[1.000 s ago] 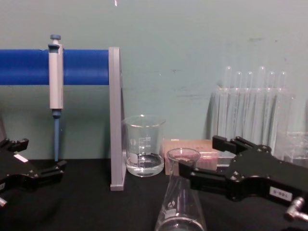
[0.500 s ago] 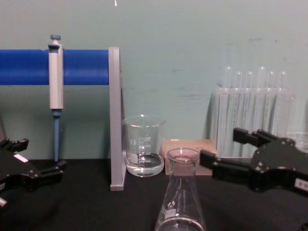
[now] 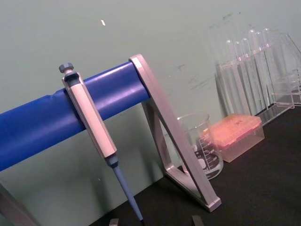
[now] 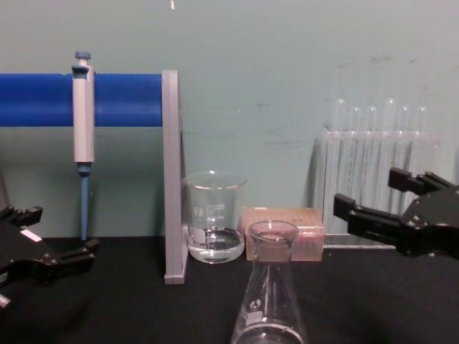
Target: Grasp the erlenmeyer flask with one hand, shake it three times, then place it back.
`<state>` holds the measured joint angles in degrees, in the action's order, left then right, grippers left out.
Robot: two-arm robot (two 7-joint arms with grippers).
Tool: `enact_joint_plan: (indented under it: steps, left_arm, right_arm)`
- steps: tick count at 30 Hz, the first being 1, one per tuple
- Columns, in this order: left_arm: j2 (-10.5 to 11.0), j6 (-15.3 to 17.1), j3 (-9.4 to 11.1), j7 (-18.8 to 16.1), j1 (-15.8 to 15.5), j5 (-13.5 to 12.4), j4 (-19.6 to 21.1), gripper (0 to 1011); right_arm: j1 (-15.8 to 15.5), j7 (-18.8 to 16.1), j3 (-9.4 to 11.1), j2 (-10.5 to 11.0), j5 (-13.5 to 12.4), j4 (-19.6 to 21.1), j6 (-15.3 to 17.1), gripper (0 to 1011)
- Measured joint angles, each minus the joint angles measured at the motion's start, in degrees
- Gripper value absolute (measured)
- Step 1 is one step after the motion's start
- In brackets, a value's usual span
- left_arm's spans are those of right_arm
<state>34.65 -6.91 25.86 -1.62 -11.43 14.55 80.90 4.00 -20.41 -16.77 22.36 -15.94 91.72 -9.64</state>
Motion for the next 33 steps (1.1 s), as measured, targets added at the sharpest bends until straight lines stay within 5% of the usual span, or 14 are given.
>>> enact_joint_plan:
  steps: [12,33]
  left_arm:
    - [0.00,0.00,0.00,0.00,0.00,0.00,0.00,1001]
    - [0.00,0.00,0.00,0.00,0.00,0.00,0.00,1001]
  right_arm:
    - [0.69,4.98,2.07,-3.77,4.60,-3.59,0.84,1003]
    - [2.54,6.48,3.95,-8.16,7.50,-9.25,3.65,1003]
